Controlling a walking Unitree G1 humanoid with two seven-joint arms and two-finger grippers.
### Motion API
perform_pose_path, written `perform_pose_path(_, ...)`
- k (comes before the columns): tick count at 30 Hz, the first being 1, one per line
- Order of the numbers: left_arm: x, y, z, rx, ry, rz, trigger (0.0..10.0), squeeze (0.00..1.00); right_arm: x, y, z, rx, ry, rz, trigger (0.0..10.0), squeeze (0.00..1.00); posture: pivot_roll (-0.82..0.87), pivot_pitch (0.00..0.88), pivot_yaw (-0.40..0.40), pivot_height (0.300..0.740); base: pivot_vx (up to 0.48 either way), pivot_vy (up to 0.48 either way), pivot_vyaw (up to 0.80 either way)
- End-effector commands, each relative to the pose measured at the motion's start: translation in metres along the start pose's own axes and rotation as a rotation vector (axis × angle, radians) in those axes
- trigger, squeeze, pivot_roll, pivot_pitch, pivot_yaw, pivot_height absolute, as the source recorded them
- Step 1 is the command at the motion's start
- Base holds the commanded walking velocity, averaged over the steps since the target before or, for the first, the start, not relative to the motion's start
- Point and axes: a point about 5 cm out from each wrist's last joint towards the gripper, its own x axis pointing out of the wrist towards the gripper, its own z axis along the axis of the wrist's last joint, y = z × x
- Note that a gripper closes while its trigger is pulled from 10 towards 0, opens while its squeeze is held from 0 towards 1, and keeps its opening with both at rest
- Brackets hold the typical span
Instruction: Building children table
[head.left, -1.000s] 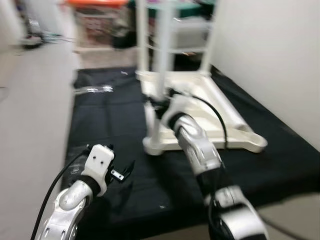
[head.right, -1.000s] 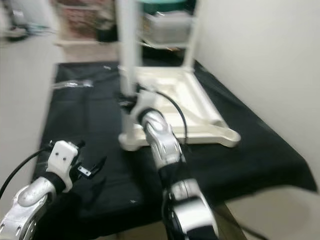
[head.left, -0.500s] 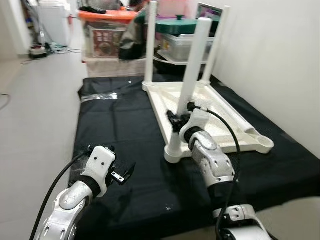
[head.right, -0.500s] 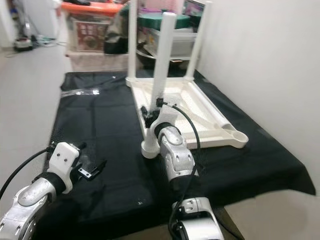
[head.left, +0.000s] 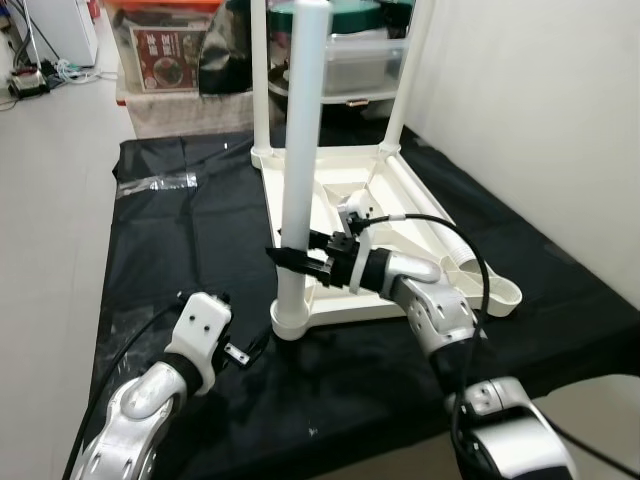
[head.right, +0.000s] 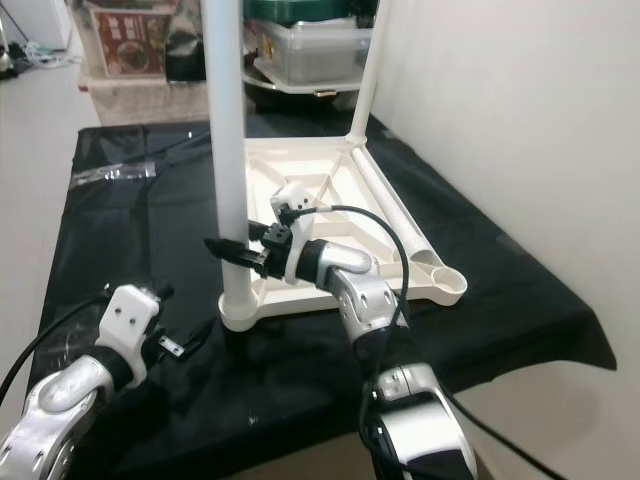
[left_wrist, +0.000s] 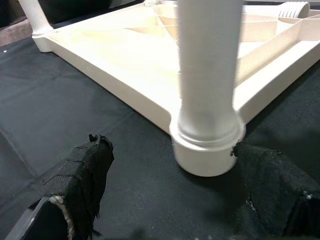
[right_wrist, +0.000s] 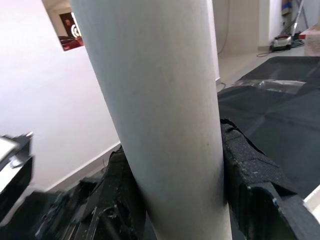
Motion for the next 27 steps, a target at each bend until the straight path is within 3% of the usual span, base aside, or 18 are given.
perform_pose_path(1,-0.002,-0.002,-0.001,-0.003,0.005,-0.001,10.0,0.00,0.005,-0.008,-0.025,0.050,0.114,-0.224,0.0,0.00,0.08,0.000,-0.107,0.740,0.000,0.000,0.00)
perform_pose_path(2,-0.002,-0.002,-0.001,-0.003,0.005,-0.001,10.0,0.00,0.005,-0.008,-0.025,0.050,0.114,-0.224,0.0,0.00,0.08,0.000,-0.107,0.740,0.000,0.000,0.00)
perform_pose_path(3,-0.005,-0.002,-0.002,-0.006,0.009,0.001,10.0,0.00,-0.007,-0.035,-0.030,0.091,0.156,-0.747,0.0,0.00,0.08,0.000,-0.104,0.740,0.000,0.000,0.00)
perform_pose_path(4,-0.006,-0.003,-0.002,-0.006,0.012,-0.001,10.0,0.00,-0.024,-0.047,-0.035,0.137,0.179,-1.009,0.0,0.00,0.07,0.000,-0.096,0.740,0.000,0.000,0.00)
perform_pose_path(5,-0.006,-0.003,-0.003,-0.006,0.014,-0.004,10.0,0.00,-0.041,-0.052,-0.041,0.163,0.198,-1.166,0.0,0.00,0.07,0.000,-0.096,0.740,0.000,0.000,0.00)
perform_pose_path(6,-0.006,-0.003,-0.003,-0.006,0.014,-0.004,10.0,0.00,-0.041,-0.052,-0.041,0.163,0.198,-1.166,0.0,0.00,0.07,0.000,-0.096,0.740,0.000,0.000,0.00)
perform_pose_path(7,-0.006,-0.004,-0.003,-0.008,0.017,-0.006,10.0,0.00,-0.064,-0.047,-0.046,0.148,0.196,-1.295,0.0,0.00,0.07,0.000,-0.091,0.740,0.000,0.000,0.00)
perform_pose_path(12,-0.004,-0.004,-0.003,-0.009,0.017,-0.012,10.0,0.00,-0.074,-0.037,-0.044,0.099,0.182,-1.302,0.0,0.00,0.06,0.000,-0.079,0.740,0.000,0.000,0.00)
perform_pose_path(13,-0.003,-0.005,-0.002,-0.008,0.016,-0.019,10.0,0.00,-0.068,-0.029,-0.045,0.111,0.202,-1.210,0.0,0.00,0.05,0.000,-0.076,0.740,0.000,0.000,0.00)
perform_pose_path(14,-0.002,-0.005,-0.002,-0.008,0.014,-0.022,10.0,0.00,-0.059,-0.022,-0.038,0.101,0.167,-1.106,10.0,0.00,0.04,0.000,-0.074,0.740,0.000,0.000,0.00)
perform_pose_path(18,-0.001,-0.004,-0.002,-0.008,0.012,-0.023,10.0,0.00,-0.041,-0.013,-0.018,0.109,0.024,-0.905,10.0,0.00,0.04,0.000,-0.071,0.740,0.000,0.000,0.00)
perform_pose_path(19,-0.001,-0.004,-0.001,-0.007,0.010,-0.025,10.0,0.00,-0.034,-0.015,-0.008,0.138,-0.049,-0.837,10.0,1.00,0.05,0.000,-0.072,0.740,0.000,0.000,0.00)
perform_pose_path(21,0.000,-0.004,-0.001,-0.005,0.008,-0.026,10.0,0.00,-0.023,-0.015,0.010,0.158,-0.125,-0.714,10.0,1.00,0.05,0.000,-0.075,0.740,0.000,0.000,0.00)
perform_pose_path(25,-0.001,-0.003,-0.001,-0.003,0.007,-0.025,10.0,0.00,-0.019,-0.011,0.021,0.146,-0.136,-0.621,10.0,1.00,0.05,0.000,-0.075,0.740,0.000,0.000,0.00)
perform_pose_path(26,0.000,-0.001,-0.001,-0.001,0.007,-0.023,10.0,0.00,-0.017,-0.011,0.026,0.102,-0.150,-0.525,10.0,0.00,0.06,0.000,-0.079,0.740,0.000,0.000,0.00)
perform_pose_path(27,0.000,-0.001,-0.001,0.001,0.008,-0.022,10.0,0.00,-0.016,-0.012,0.029,0.068,-0.159,-0.452,10.0,0.00,0.06,0.000,-0.079,0.740,0.000,0.000,0.00)
